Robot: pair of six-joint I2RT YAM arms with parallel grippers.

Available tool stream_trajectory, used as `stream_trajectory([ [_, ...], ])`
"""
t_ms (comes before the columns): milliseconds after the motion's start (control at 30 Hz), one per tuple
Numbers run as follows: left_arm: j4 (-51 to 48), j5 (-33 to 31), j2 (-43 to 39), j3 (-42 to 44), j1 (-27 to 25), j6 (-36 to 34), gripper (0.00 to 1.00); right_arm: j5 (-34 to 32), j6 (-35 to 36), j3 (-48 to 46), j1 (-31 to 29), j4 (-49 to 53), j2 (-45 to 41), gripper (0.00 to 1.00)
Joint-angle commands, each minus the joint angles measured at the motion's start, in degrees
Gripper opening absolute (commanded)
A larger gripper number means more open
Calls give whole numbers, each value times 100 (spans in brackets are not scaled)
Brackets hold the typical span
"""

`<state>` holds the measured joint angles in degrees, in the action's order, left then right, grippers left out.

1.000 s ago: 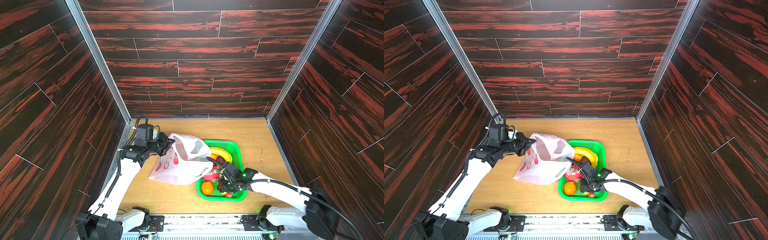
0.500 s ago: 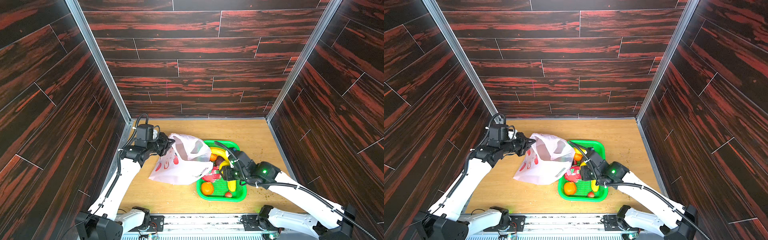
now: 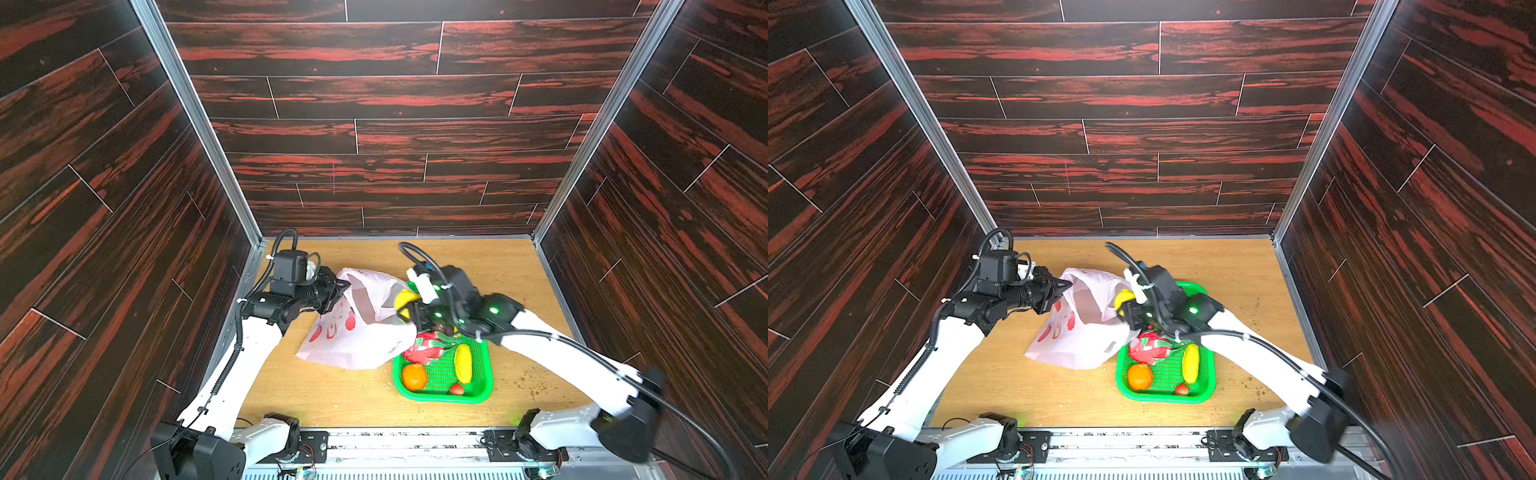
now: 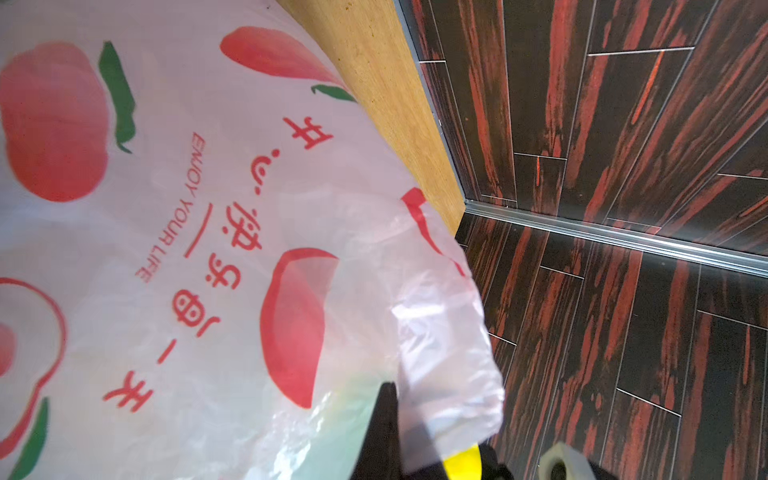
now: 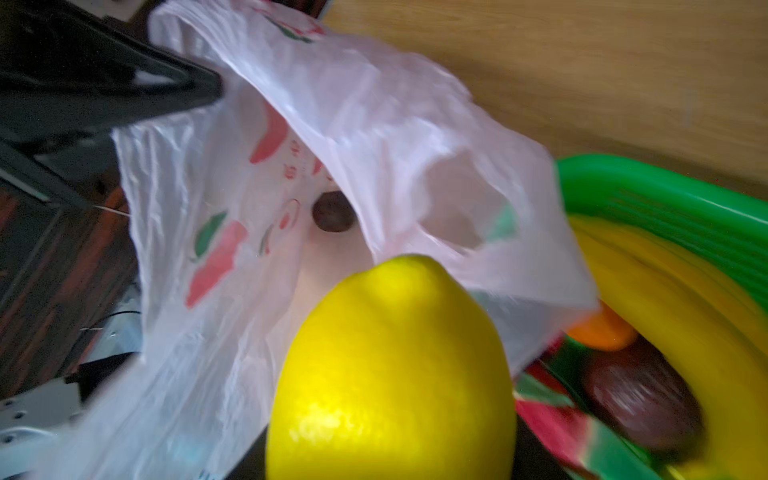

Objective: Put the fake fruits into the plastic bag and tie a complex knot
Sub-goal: 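Lift the lemon with the right gripper and move it into the bag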

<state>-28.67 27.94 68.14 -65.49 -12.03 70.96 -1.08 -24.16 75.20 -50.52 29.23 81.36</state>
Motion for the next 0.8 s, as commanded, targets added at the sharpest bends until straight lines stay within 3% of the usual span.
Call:
stream_trajectory([
  [0,54,30,-172,80,-32,7,0,625,74,280,-96,-709,479,48],
  [533,144,60,-160,125,-54,77,0,1290,-435,501,-160,-2013,1795,53],
  [767,144,40,-161,119,-54,77,0,1295,-462,573,-169,-2048,1949,70],
])
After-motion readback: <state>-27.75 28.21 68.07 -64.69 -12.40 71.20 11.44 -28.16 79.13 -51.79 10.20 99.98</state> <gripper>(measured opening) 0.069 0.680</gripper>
